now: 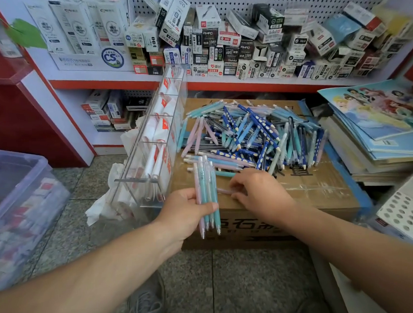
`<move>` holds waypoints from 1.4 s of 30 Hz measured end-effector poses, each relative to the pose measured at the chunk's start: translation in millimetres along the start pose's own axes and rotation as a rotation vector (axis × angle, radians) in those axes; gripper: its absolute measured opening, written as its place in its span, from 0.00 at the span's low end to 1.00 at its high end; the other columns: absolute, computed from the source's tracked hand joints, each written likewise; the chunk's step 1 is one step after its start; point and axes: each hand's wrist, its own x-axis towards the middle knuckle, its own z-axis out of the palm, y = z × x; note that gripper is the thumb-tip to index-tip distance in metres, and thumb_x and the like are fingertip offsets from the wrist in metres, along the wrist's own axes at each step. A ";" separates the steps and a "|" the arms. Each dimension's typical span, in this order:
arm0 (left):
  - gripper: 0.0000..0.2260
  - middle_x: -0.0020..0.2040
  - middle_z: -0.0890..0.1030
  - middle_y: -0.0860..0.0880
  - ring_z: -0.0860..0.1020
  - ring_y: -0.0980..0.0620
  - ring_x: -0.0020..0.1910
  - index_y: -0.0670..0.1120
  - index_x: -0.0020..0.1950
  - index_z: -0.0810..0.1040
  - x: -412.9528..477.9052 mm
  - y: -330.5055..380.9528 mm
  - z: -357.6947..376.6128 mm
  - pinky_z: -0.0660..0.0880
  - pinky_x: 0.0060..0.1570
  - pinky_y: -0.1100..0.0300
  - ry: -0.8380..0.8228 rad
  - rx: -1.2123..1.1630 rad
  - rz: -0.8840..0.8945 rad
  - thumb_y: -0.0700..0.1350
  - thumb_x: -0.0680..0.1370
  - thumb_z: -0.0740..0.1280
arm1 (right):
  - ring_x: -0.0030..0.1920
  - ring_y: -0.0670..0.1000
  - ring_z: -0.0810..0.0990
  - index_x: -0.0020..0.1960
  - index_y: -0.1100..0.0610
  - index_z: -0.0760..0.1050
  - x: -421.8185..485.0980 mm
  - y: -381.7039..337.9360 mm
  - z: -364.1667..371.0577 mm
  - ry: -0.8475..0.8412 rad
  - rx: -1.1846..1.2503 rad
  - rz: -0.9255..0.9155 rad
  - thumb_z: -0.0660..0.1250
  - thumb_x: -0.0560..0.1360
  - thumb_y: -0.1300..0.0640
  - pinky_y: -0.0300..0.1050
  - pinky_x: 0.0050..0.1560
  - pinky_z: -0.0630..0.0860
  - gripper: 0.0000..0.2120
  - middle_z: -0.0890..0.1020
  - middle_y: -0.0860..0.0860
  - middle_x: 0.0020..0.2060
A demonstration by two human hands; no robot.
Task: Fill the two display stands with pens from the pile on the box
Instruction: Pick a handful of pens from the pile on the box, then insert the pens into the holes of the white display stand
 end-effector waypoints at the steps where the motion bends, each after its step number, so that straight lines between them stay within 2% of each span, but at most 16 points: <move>1: 0.11 0.48 0.88 0.46 0.86 0.47 0.51 0.46 0.54 0.84 0.8 0.5 0.8 0.82 0.57 0.50 0.001 0.002 0.003 0.34 0.75 0.75 | 0.50 0.49 0.78 0.58 0.53 0.81 -0.2 0.2 -1.2 -0.022 -0.015 0.011 0.69 0.79 0.56 0.48 0.56 0.79 0.08 0.79 0.48 0.51; 3: 0.11 0.49 0.88 0.45 0.86 0.46 0.52 0.46 0.53 0.83 2.6 2.8 3.1 0.81 0.57 0.50 0.005 0.001 0.009 0.34 0.75 0.75 | 0.49 0.50 0.78 0.60 0.53 0.81 -1.5 1.7 -5.9 -0.038 -0.029 0.051 0.67 0.81 0.55 0.48 0.53 0.79 0.09 0.77 0.49 0.52; 5: 0.11 0.49 0.87 0.44 0.85 0.46 0.52 0.45 0.53 0.83 4.3 6.5 6.0 0.81 0.58 0.49 0.004 0.003 0.018 0.34 0.75 0.75 | 0.46 0.50 0.79 0.60 0.52 0.80 -4.8 4.9 -13.9 -0.005 0.039 0.117 0.66 0.82 0.55 0.42 0.45 0.79 0.08 0.77 0.49 0.52; 7: 0.10 0.49 0.87 0.44 0.85 0.46 0.51 0.45 0.54 0.83 4.4 13.1 11.5 0.82 0.56 0.50 -0.020 0.004 0.028 0.34 0.75 0.75 | 0.38 0.47 0.79 0.55 0.51 0.81 -10.1 11.1 -22.9 0.025 0.153 0.183 0.65 0.82 0.56 0.34 0.32 0.72 0.06 0.80 0.48 0.47; 10: 0.10 0.46 0.88 0.46 0.86 0.48 0.48 0.46 0.53 0.84 4.6 25.3 26.2 0.83 0.51 0.53 -0.071 0.016 0.044 0.34 0.75 0.74 | 0.27 0.41 0.73 0.48 0.53 0.80 -23.2 22.4 -40.9 0.072 0.342 0.277 0.66 0.82 0.57 0.33 0.25 0.68 0.06 0.81 0.49 0.37; 12: 0.10 0.46 0.88 0.47 0.86 0.49 0.47 0.45 0.53 0.84 5.8 33.9 41.4 0.83 0.49 0.54 -0.116 0.045 0.058 0.34 0.75 0.74 | 0.25 0.41 0.73 0.46 0.55 0.79 -36.6 29.4 -54.7 0.101 0.453 0.340 0.67 0.81 0.58 0.36 0.27 0.72 0.06 0.81 0.51 0.35; 15: 0.10 0.48 0.88 0.44 0.86 0.47 0.48 0.43 0.55 0.84 6.9 49.6 74.1 0.84 0.48 0.52 -0.201 0.099 0.073 0.34 0.76 0.73 | 0.34 0.47 0.80 0.48 0.58 0.79 -59.0 46.6 -71.9 0.153 0.533 0.423 0.68 0.80 0.58 0.44 0.38 0.81 0.04 0.84 0.55 0.38; 18: 0.10 0.51 0.87 0.43 0.86 0.48 0.46 0.43 0.57 0.83 5.8 64.2 115.0 0.83 0.40 0.60 -0.299 0.148 0.076 0.34 0.76 0.73 | 0.34 0.49 0.81 0.46 0.59 0.78 -84.4 76.7 -90.9 0.288 0.592 0.515 0.68 0.79 0.59 0.41 0.36 0.80 0.04 0.85 0.54 0.37; 22: 0.10 0.50 0.87 0.44 0.86 0.49 0.46 0.43 0.57 0.83 4.4 73.0 177.8 0.82 0.37 0.60 -0.422 0.213 0.054 0.36 0.77 0.73 | 0.33 0.52 0.82 0.50 0.59 0.73 -122.3 124.0 -122.2 0.541 0.646 0.606 0.65 0.79 0.63 0.42 0.32 0.79 0.01 0.84 0.60 0.38; 25: 0.09 0.47 0.87 0.45 0.86 0.52 0.39 0.43 0.57 0.83 5.4 73.3 223.3 0.80 0.33 0.62 -0.485 0.232 0.055 0.35 0.77 0.73 | 0.36 0.56 0.84 0.51 0.60 0.74 -146.2 165.7 -136.1 0.681 0.635 0.700 0.64 0.79 0.63 0.52 0.41 0.84 0.02 0.85 0.61 0.38; 27: 0.10 0.47 0.87 0.45 0.86 0.50 0.41 0.42 0.57 0.83 7.6 70.9 248.8 0.82 0.36 0.60 -0.511 0.253 0.064 0.35 0.76 0.73 | 0.40 0.59 0.85 0.51 0.59 0.74 -159.7 191.9 -139.4 0.719 0.676 0.798 0.64 0.81 0.59 0.59 0.47 0.85 0.03 0.85 0.61 0.41; 29: 0.11 0.50 0.87 0.42 0.86 0.46 0.48 0.41 0.57 0.83 12.0 66.7 269.1 0.84 0.45 0.56 -0.535 0.265 0.079 0.35 0.76 0.74 | 0.42 0.57 0.86 0.48 0.54 0.74 -170.4 214.5 -138.7 0.734 0.654 0.860 0.64 0.83 0.57 0.58 0.48 0.85 0.05 0.84 0.60 0.46; 31: 0.09 0.52 0.87 0.42 0.86 0.44 0.52 0.43 0.53 0.84 17.5 61.9 284.0 0.83 0.55 0.48 -0.556 0.286 0.096 0.34 0.75 0.75 | 0.42 0.55 0.85 0.46 0.51 0.74 -175.9 233.1 -133.7 0.778 0.569 0.854 0.65 0.83 0.58 0.57 0.49 0.85 0.06 0.84 0.56 0.45; 33: 0.09 0.51 0.87 0.43 0.85 0.44 0.53 0.45 0.51 0.84 23.2 58.4 291.6 0.80 0.60 0.44 -0.574 0.301 0.101 0.35 0.74 0.76 | 0.43 0.54 0.85 0.45 0.49 0.75 -175.9 245.3 -125.1 0.800 0.502 0.837 0.66 0.82 0.58 0.58 0.51 0.84 0.08 0.84 0.52 0.41; 37: 0.10 0.49 0.88 0.45 0.86 0.46 0.51 0.46 0.52 0.83 43.8 54.5 303.2 0.82 0.58 0.45 -0.582 0.334 0.095 0.35 0.73 0.76 | 0.42 0.51 0.85 0.46 0.52 0.80 -163.9 267.1 -111.5 0.803 0.435 0.806 0.67 0.81 0.57 0.59 0.51 0.83 0.06 0.85 0.49 0.39; 42: 0.11 0.49 0.88 0.45 0.87 0.48 0.48 0.44 0.54 0.83 60.5 48.9 300.3 0.83 0.49 0.53 -0.591 0.389 0.074 0.35 0.74 0.75 | 0.41 0.49 0.84 0.46 0.53 0.83 -149.6 272.4 -103.4 0.783 0.406 0.779 0.67 0.81 0.57 0.56 0.49 0.83 0.08 0.85 0.47 0.38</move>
